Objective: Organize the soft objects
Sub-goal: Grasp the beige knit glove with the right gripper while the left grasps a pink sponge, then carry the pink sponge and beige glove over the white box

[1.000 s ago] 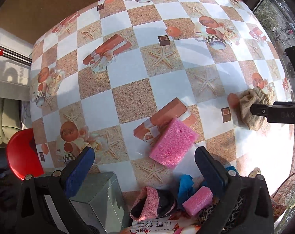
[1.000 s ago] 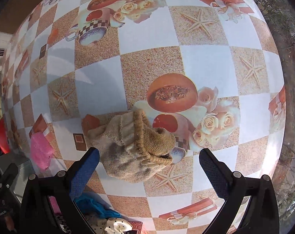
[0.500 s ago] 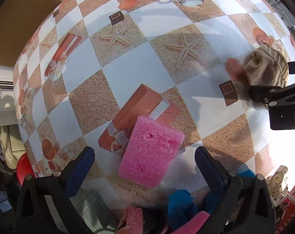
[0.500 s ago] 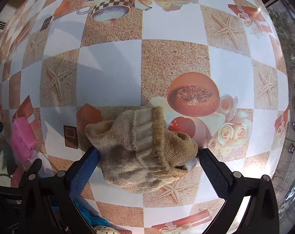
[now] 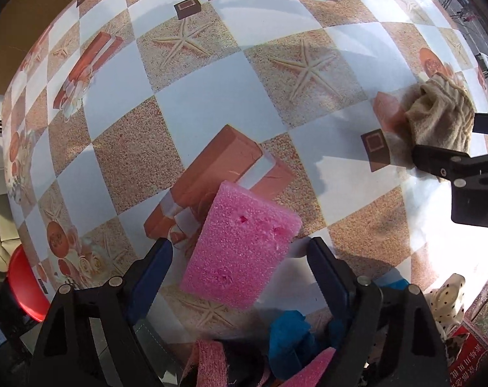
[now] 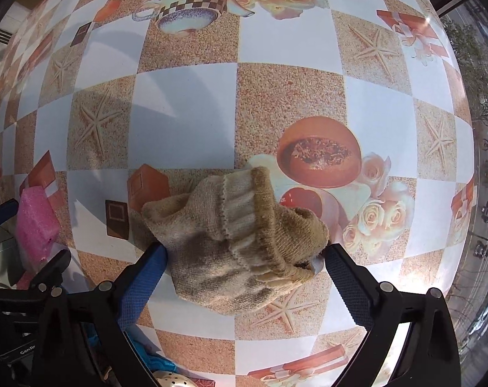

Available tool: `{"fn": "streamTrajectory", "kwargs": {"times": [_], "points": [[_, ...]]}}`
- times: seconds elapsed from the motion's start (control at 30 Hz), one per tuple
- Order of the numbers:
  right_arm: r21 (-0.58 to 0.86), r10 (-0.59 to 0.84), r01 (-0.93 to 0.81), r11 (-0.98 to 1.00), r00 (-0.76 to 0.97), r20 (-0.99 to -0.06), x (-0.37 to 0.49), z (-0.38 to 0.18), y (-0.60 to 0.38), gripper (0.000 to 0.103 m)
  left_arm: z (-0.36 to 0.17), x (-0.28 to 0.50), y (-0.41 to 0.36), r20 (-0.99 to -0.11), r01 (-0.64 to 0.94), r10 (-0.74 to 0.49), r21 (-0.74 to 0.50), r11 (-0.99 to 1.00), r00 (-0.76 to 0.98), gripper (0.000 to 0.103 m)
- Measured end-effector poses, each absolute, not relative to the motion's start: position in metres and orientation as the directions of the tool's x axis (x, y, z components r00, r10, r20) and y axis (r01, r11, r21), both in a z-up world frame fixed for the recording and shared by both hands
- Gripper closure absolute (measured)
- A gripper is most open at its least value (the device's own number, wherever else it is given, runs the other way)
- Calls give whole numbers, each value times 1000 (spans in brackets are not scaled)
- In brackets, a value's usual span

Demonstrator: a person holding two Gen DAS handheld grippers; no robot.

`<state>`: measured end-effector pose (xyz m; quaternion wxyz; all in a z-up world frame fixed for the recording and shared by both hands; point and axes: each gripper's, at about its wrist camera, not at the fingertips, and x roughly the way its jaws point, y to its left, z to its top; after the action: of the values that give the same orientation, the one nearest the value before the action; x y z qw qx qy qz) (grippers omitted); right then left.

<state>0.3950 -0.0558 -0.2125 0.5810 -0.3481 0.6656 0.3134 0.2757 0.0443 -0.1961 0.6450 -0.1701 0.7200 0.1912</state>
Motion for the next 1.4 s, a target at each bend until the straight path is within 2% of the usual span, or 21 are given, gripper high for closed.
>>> {"fn": "streamTrajectory", "kwargs": {"times": [0.03,0.07,0.1,0.2,0.3,0.63,0.83,1.4], "points": [[11,-88,-830,557,-72,-993,392,-208,-58,20,-193,276,42,-996,-493,-20,27,869,-91,37],[9,-76,-833,553,-61,-995,385,-203,-64,32,-191,276,39,-997,-494,-33,9,869,-76,49],[9,-63,-837,547,-52,-997,382,-199,-66,45,-191,277,37,-996,-488,-12,32,873,-85,49],[77,-8,-828,556,-98,-995,379,-191,-73,70,-185,277,31,-997,-489,32,62,870,-69,50],[171,57,-783,598,-172,-983,383,-178,-85,70,-165,271,35,-998,-529,65,69,846,-26,50],[232,123,-716,658,-202,-972,370,-141,-145,69,-101,237,24,-987,-573,154,99,813,48,50],[254,155,-699,668,-203,-967,403,-116,-140,69,-83,214,-4,-985,-584,163,98,806,60,50],[261,228,-762,592,-152,-962,301,-34,-146,69,-41,119,-40,-972,-623,196,72,779,133,50]]}}
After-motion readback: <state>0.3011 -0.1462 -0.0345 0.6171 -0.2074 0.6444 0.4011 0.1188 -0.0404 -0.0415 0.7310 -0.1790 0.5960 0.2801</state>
